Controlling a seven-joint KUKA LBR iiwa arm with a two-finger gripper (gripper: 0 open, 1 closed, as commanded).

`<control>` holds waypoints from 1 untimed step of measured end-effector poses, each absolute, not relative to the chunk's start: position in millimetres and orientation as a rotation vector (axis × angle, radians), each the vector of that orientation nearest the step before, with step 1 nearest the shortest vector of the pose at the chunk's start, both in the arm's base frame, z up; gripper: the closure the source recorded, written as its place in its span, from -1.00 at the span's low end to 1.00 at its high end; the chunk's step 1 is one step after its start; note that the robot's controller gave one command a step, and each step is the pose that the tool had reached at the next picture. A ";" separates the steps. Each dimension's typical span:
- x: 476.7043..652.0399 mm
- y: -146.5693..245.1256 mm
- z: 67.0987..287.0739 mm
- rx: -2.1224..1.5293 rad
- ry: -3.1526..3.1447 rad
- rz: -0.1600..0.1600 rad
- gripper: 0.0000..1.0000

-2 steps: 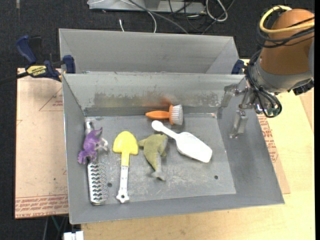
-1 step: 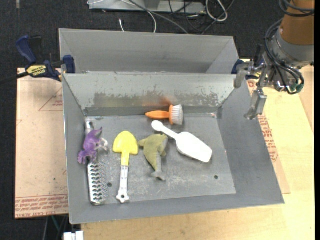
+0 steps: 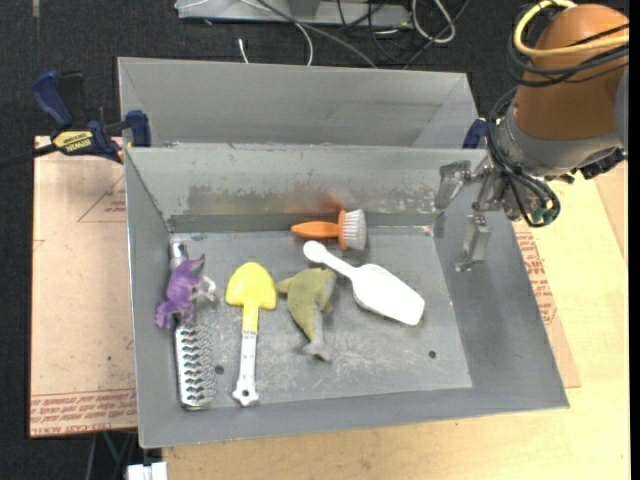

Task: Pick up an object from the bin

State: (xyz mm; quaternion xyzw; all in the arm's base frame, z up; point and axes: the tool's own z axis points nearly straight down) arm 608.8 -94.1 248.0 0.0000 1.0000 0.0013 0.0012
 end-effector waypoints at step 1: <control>611.2 -111.9 294.8 -0.010 3.124 -0.004 -1.00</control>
Offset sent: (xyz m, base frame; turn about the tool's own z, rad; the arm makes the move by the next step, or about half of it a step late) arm -0.0190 0.0247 -0.0544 0.0153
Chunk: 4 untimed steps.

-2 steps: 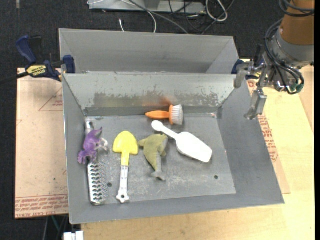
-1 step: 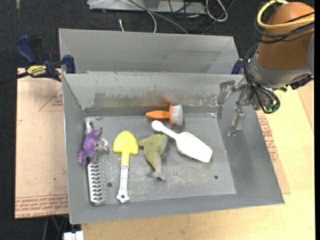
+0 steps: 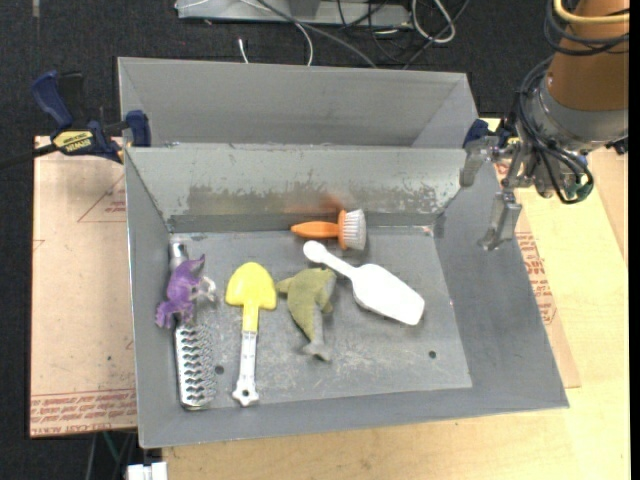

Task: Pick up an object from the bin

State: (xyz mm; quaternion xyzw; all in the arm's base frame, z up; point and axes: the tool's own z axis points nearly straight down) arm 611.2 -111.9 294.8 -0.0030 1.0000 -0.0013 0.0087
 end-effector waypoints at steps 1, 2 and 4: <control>595.1 -77.6 214.1 0.015 3.135 0.005 -1.00; 645.3 -127.5 229.4 0.114 3.100 -0.011 -1.00; 606.6 -112.6 165.0 0.208 3.101 -0.002 -1.00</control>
Offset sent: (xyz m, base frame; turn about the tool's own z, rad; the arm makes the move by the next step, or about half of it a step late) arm 0.0319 -0.0136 -0.0682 0.0753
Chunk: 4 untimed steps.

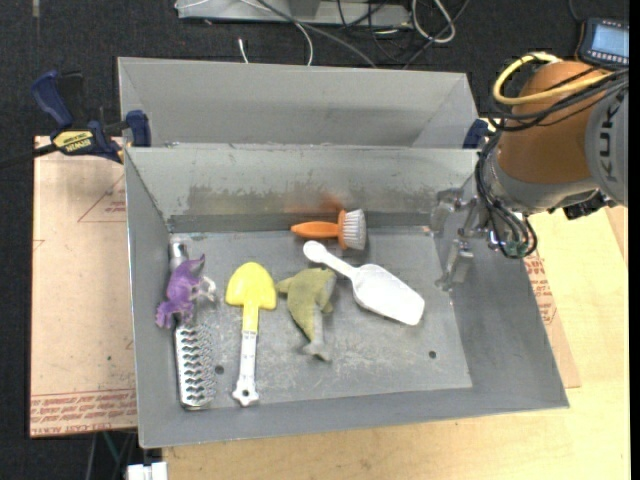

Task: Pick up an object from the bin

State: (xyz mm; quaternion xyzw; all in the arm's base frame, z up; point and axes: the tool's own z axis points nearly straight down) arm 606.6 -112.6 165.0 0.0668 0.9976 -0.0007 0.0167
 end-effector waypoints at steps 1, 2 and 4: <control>605.1 -43.2 136.3 0.024 3.120 0.007 -1.00; 619.6 -37.9 125.3 0.154 3.106 0.002 -1.00; 596.5 81.1 84.3 -0.382 3.093 0.004 -1.00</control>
Offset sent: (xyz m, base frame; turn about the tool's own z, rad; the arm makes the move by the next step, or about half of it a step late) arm 0.0227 0.0474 -0.0475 0.0649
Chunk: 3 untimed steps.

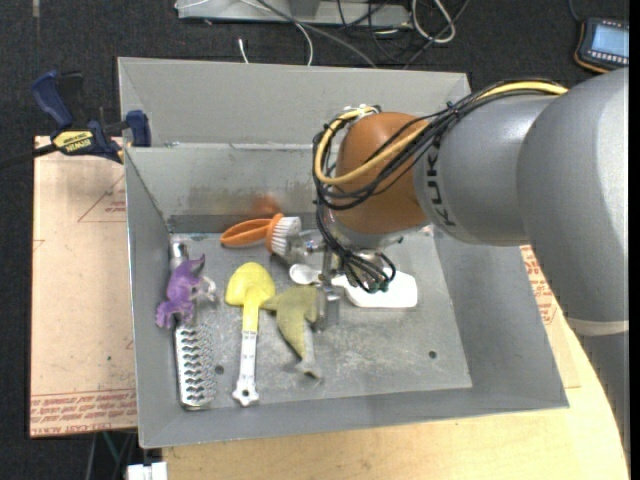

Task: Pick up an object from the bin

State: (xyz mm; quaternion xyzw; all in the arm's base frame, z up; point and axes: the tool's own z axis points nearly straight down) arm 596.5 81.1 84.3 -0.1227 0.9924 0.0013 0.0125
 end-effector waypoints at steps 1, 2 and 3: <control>632.6 121.4 70.4 -0.290 3.121 -0.003 -1.00; 619.0 101.0 164.5 -0.298 3.105 0.004 -1.00; 605.4 91.2 126.7 -0.287 3.103 0.007 -1.00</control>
Offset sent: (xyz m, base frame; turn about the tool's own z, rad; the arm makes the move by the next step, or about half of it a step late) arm 0.0090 -0.0010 0.1767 0.0413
